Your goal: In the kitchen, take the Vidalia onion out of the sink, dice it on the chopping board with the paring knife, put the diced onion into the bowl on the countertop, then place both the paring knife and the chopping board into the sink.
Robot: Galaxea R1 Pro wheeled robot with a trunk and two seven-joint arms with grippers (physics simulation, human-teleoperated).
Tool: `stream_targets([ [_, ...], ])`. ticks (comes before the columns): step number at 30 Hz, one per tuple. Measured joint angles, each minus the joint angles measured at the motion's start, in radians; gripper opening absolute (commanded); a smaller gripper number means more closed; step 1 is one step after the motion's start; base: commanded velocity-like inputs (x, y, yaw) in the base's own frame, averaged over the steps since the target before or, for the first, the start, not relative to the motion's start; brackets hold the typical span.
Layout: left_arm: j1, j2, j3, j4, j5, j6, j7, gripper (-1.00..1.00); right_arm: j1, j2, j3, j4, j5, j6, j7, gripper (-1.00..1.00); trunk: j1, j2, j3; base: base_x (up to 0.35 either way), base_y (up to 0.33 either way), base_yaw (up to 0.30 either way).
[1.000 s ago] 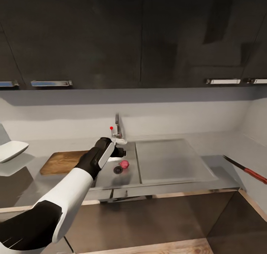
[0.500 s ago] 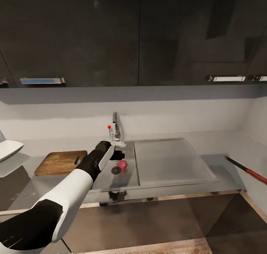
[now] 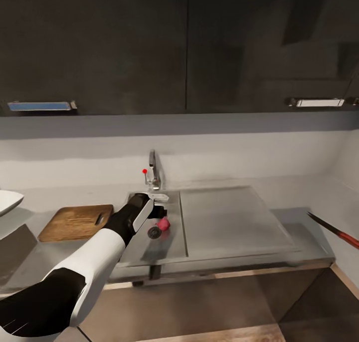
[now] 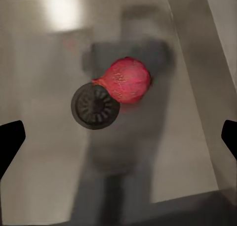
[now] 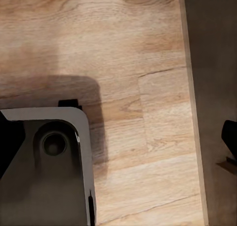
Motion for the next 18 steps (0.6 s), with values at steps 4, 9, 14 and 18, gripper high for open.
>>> stream_targets([
  [4, 0.000, 0.000, 0.000, 0.002, 0.000, 0.000, -0.001, 1.00, 0.000, 0.000, 0.000, 0.000, 0.000, 0.000, 0.000, 1.00, 0.000, 0.000, -0.006, 0.271, -0.095, 0.000],
  [9, 0.000, 0.000, 0.000, 0.010, 0.000, -0.001, 0.000, 1.00, 0.000, 0.000, 0.000, 0.000, 0.000, 0.001, 0.001, 1.00, 0.000, 0.000, -0.014, 0.105, -0.033, 0.000],
  [14, 0.000, 0.000, 0.000, 0.028, 0.000, -0.002, 0.000, 1.00, 0.000, 0.000, 0.000, 0.000, 0.000, 0.001, 0.001, 1.00, 0.000, 0.000, -0.022, 0.013, -0.004, 0.000],
  [18, 0.000, 0.000, 0.000, 0.036, 0.000, -0.003, 0.000, 1.00, 0.000, 0.000, 0.000, 0.000, 0.000, 0.001, 0.002, 1.00, 0.000, 0.000, -0.029, 0.001, 0.000, 0.000],
])
